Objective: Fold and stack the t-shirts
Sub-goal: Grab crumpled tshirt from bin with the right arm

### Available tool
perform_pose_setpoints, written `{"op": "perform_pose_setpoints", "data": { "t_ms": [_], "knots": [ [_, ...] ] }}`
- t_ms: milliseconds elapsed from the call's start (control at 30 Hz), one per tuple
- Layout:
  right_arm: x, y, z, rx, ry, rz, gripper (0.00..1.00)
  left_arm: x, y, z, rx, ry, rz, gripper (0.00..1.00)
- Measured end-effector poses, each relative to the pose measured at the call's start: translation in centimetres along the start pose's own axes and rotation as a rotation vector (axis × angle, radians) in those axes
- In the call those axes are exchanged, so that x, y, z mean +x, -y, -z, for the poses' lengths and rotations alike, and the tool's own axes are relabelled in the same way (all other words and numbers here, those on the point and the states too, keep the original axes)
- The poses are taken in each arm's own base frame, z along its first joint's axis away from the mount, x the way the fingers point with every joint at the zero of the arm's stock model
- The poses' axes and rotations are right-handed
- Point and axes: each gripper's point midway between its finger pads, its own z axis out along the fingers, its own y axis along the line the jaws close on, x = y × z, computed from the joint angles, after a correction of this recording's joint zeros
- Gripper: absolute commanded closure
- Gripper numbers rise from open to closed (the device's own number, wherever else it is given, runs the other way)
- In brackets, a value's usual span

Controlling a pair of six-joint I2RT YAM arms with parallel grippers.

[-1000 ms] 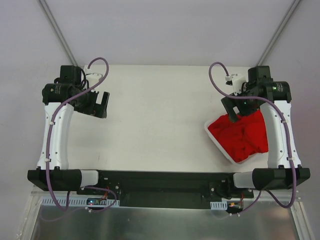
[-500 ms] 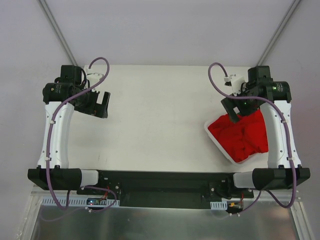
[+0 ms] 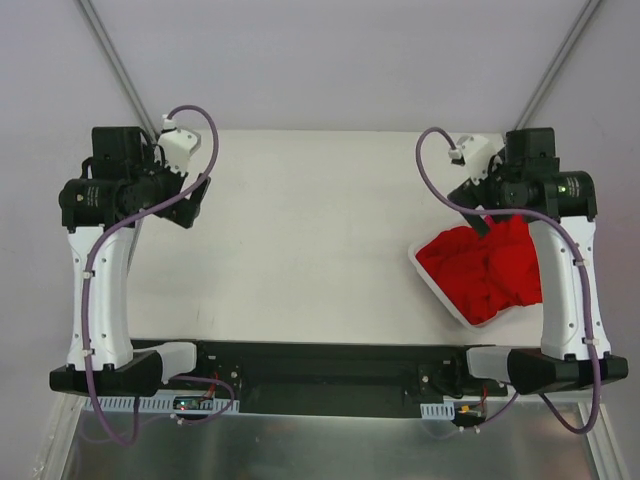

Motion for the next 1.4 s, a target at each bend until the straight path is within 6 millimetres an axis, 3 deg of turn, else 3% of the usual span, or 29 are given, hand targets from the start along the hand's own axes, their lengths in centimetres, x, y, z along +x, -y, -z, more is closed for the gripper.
{"op": "perform_pose_setpoints", "data": {
  "t_ms": [100,200,300,433,500,600,867,967,1033,1167,1233,1400],
  "knots": [
    [-3.6,1.9,1.3,0.048,0.092,-0.002,0.04,-2.1,0.4,0.1,0.043,0.066,-0.008,0.01],
    [-6.2,4.0,0.8,0.091,0.123,-0.017,0.04,-2.8,2.0,-0.3,0.117,0.083,-0.025,0.01],
    [-7.1,4.7,-1.2,0.083,0.096,-0.021,0.04,-3.0,2.6,-0.4,0.148,0.088,-0.033,0.01],
    [-6.3,4.8,-2.6,0.081,0.034,-0.019,0.04,-2.8,2.7,-0.4,0.15,0.088,-0.033,0.01],
    [-5.3,5.0,-2.6,0.099,0.007,-0.028,0.04,-2.5,2.8,-0.5,0.153,0.081,-0.032,0.01],
    [-2.1,5.7,-1.7,0.146,-0.064,-0.059,0.04,-2.0,3.1,-0.5,0.158,0.07,-0.032,0.01],
    [9.9,5.4,1.8,0.234,-0.276,-0.263,0.03,-1.4,3.3,-1.2,0.17,0.048,-0.027,0.01],
    [12.9,4.6,2.2,0.212,-0.327,-0.359,0.03,-1.8,3.2,-1.9,0.181,0.037,-0.031,0.01],
    [13.3,3.8,2.0,0.178,-0.315,-0.392,0.02,-2.3,3.2,-2.5,0.192,0.033,-0.04,0.01],
    [11.6,1.1,1.2,0.082,-0.227,-0.367,0.01,-3.2,3.5,-3.9,0.212,0.026,-0.061,0.01],
    [10.5,-1.2,0.5,0.029,-0.187,-0.299,0.01,-3.2,3.5,-4.8,0.197,0.006,-0.078,0.01],
    [8.7,-7.9,-1.3,-0.138,-0.128,-0.091,0.04,-0.2,3.3,-7.6,0.147,-0.11,-0.098,0.01]
  ]
}}
